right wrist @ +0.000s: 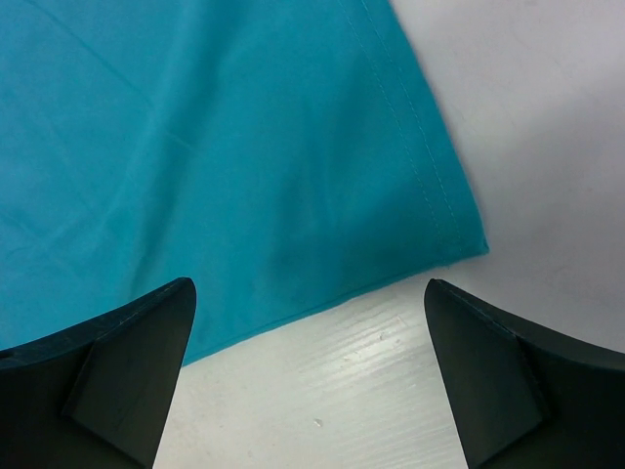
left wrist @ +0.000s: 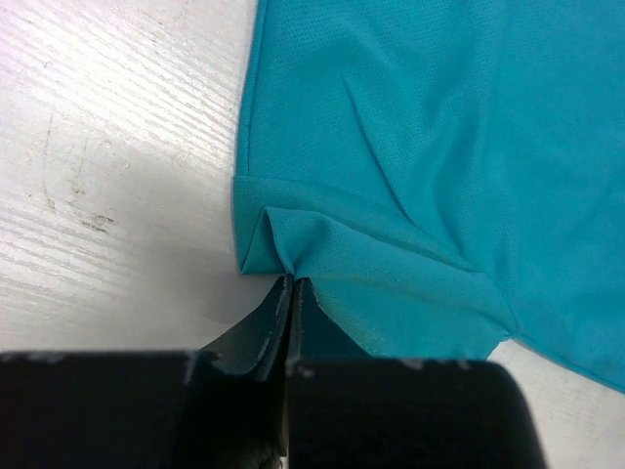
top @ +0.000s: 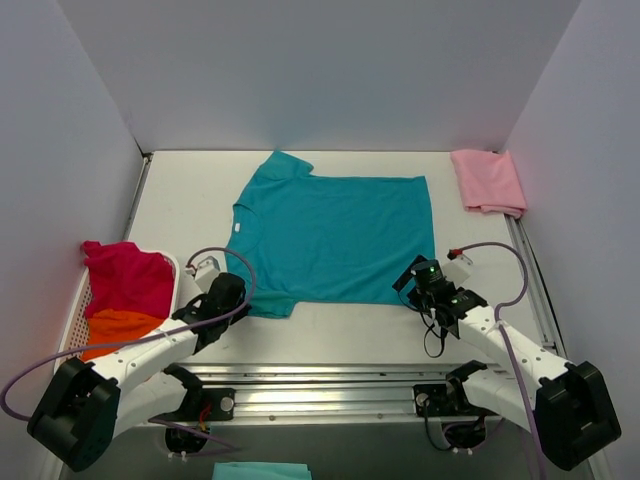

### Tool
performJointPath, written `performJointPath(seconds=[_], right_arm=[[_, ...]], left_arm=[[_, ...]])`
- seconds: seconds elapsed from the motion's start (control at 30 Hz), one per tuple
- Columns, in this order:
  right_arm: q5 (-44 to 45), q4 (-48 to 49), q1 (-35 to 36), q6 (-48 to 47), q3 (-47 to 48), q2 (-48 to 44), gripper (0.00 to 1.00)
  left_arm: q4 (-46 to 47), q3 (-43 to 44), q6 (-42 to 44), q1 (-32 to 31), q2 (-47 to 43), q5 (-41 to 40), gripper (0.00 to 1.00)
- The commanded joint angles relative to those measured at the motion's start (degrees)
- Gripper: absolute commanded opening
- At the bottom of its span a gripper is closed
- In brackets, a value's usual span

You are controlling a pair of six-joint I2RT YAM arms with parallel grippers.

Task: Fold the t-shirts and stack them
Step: Fold the tshirt

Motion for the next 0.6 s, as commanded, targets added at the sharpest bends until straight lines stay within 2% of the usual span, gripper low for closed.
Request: performJointPath(seconds=[0.0, 0.1, 0.13, 0.17, 0.3, 0.57], right_arm=[[-0.7, -2.5, -0.3, 5.8, -2.0, 2.1, 1.0], [-0.8, -2.7, -0.4, 6.4, -2.5, 3.5, 0.96], [-0.8, -3.4, -0.3, 6.7, -2.3, 3.4, 0.86], [-0.8, -3.8, -0.3, 7.1, -2.1, 3.1, 0.85], [-0.4, -4.9, -0.4, 7.9, -2.2, 1.7, 0.91], [-3.4, -4.3, -6.6, 2.4, -0.5, 5.3, 0.91]], left_arm=[[4.1, -0.2, 2.6, 1.3, 0.0, 2.2, 0.02], [4.8, -0.6, 3.0, 1.9, -0.4, 2.9, 0.02], [5.1, -0.7, 3.0, 2.1, -0.5, 3.0, 0.02], [5.1, -0.8, 3.1, 2.2, -0.5, 3.3, 0.02], [5.1, -1.0, 3.2, 2.5, -1.1, 3.8, 0.02], [5.5, -1.5, 3.4, 3.1, -1.9, 4.8, 0.02]])
